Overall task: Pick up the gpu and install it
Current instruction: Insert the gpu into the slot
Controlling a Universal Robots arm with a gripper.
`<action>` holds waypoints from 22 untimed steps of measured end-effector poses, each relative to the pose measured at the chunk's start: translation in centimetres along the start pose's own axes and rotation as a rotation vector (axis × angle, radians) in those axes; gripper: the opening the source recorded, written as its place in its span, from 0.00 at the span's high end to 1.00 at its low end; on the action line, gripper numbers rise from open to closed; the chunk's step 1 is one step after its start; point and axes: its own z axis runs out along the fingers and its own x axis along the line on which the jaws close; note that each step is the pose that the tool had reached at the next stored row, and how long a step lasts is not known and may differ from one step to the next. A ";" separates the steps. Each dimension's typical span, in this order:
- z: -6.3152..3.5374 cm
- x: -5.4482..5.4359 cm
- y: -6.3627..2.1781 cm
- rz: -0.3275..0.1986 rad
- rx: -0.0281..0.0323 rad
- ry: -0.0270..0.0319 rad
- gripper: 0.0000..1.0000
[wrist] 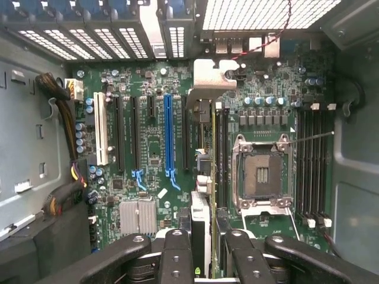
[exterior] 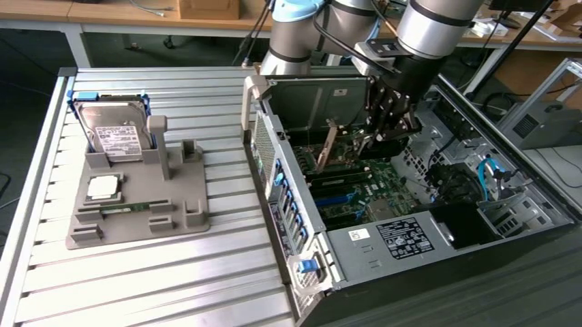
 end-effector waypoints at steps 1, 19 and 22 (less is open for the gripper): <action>0.03 0.0 0.03 0.000 0.0000 0.0000 0.73; 0.95 0.6 0.43 0.000 0.0000 0.0002 0.73; 1.05 0.6 0.46 0.000 0.0000 0.0001 0.73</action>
